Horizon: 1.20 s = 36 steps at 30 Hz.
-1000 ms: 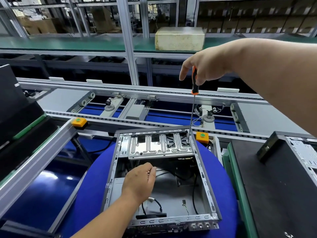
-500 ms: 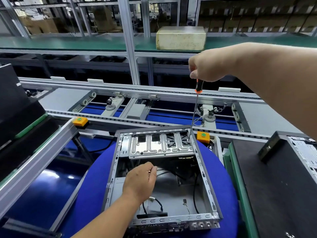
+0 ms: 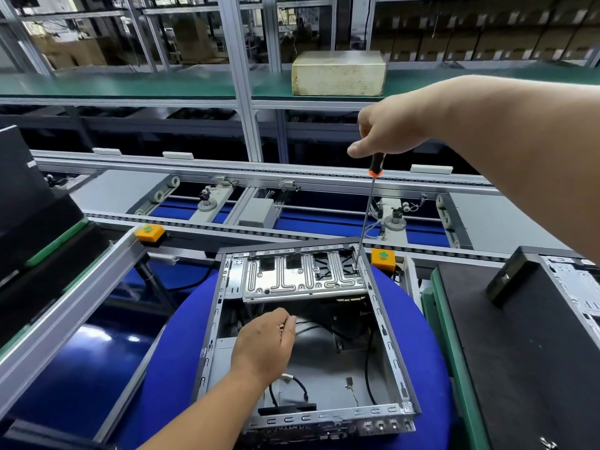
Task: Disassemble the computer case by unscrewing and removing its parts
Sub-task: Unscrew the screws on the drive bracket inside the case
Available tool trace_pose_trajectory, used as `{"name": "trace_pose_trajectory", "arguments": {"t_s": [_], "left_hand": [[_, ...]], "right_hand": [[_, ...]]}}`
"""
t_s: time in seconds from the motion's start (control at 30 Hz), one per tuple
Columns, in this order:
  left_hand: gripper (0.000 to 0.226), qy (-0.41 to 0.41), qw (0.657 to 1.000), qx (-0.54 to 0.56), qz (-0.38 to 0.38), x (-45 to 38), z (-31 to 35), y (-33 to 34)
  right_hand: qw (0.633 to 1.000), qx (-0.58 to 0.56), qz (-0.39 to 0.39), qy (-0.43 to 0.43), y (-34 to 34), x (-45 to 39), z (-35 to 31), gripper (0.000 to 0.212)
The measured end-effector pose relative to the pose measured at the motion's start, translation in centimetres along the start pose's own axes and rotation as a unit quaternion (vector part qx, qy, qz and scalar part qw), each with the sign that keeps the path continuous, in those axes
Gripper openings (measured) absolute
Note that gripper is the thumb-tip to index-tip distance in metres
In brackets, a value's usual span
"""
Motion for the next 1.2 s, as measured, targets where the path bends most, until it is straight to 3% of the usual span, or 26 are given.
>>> {"name": "trace_pose_trajectory", "arguments": {"t_s": [0.13,0.23,0.37,0.53,0.7,0.83,0.93,1.0,1.07,1.2], "left_hand": [[0.036,0.001,1.0,0.002,0.002,-0.01,-0.06,0.07],[0.036,0.004,1.0,0.004,0.001,0.11,-0.12,0.05],[0.037,0.003,1.0,0.005,0.003,0.09,-0.11,0.0],[0.038,0.003,1.0,0.007,0.004,0.05,-0.1,0.0],[0.037,0.003,1.0,0.006,0.004,0.03,-0.1,0.04],[0.037,0.006,1.0,0.004,0.002,-0.01,-0.12,0.1],[0.037,0.003,1.0,0.007,0.004,0.0,-0.07,0.1],[0.038,0.001,1.0,0.009,0.004,0.02,-0.06,0.08],[0.038,0.0,1.0,0.01,0.002,0.07,-0.03,0.05],[0.038,0.0,1.0,0.017,0.002,0.15,0.05,-0.07]], "right_hand": [[0.996,0.078,0.034,0.013,0.25,-0.09,-0.65,0.063],[0.995,0.08,0.061,-0.022,0.34,-0.11,-0.79,0.04],[0.994,-0.046,0.052,-0.078,0.2,-0.18,-0.84,0.003],[0.989,-0.115,0.009,-0.088,-0.24,0.3,-0.53,0.026],[0.998,-0.04,0.008,-0.045,-0.43,0.49,-0.61,0.01],[0.998,0.058,-0.003,0.018,-0.33,0.55,-0.62,0.053],[0.992,0.122,0.003,0.008,-0.08,0.7,-0.79,0.06],[0.98,0.197,0.023,-0.026,0.01,0.68,-0.85,0.046],[0.98,0.187,0.042,-0.052,0.26,0.32,-0.69,0.033],[0.996,-0.014,0.025,-0.08,-0.1,0.02,-0.39,0.01]]}}
Point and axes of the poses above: each hand's wrist, its own x-axis away from the middle knuckle, its own y-axis out of the palm, z = x × y, the point moved 2 cm from there along -x, towards the middle knuckle, and after that the axes turned 2 degrees about -z, right-handed, at the moved point
